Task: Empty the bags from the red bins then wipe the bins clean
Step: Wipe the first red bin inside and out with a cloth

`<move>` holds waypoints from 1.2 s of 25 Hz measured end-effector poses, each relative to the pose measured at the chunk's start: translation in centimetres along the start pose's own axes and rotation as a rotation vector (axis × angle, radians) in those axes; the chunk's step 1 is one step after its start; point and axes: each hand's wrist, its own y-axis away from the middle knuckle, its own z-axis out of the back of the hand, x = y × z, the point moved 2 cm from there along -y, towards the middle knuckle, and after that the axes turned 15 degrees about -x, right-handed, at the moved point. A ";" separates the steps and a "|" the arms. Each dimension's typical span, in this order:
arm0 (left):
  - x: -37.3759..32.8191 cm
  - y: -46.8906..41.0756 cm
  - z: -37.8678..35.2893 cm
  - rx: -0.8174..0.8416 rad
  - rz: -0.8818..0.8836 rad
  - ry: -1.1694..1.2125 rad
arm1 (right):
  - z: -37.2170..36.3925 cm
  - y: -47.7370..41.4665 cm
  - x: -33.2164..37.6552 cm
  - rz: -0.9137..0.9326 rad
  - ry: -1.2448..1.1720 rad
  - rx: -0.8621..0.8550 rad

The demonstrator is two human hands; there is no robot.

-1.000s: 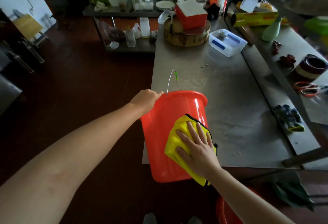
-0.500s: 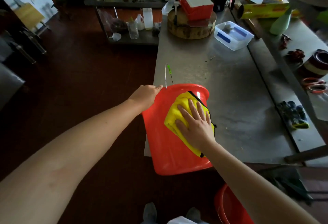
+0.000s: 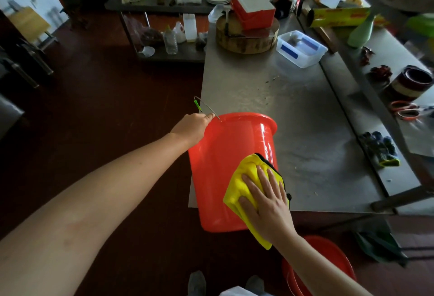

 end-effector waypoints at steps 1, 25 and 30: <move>-0.1 0.0 -0.1 0.000 0.023 0.012 | 0.1 0.3 0.0 -0.007 0.002 0.004; -6.5 -5.5 -2.2 -0.149 0.229 0.368 | -0.4 -4.2 2.4 -0.019 0.054 0.104; -4.9 -3.3 -1.5 -0.157 0.267 0.701 | 0.5 -9.5 2.2 0.005 0.182 0.048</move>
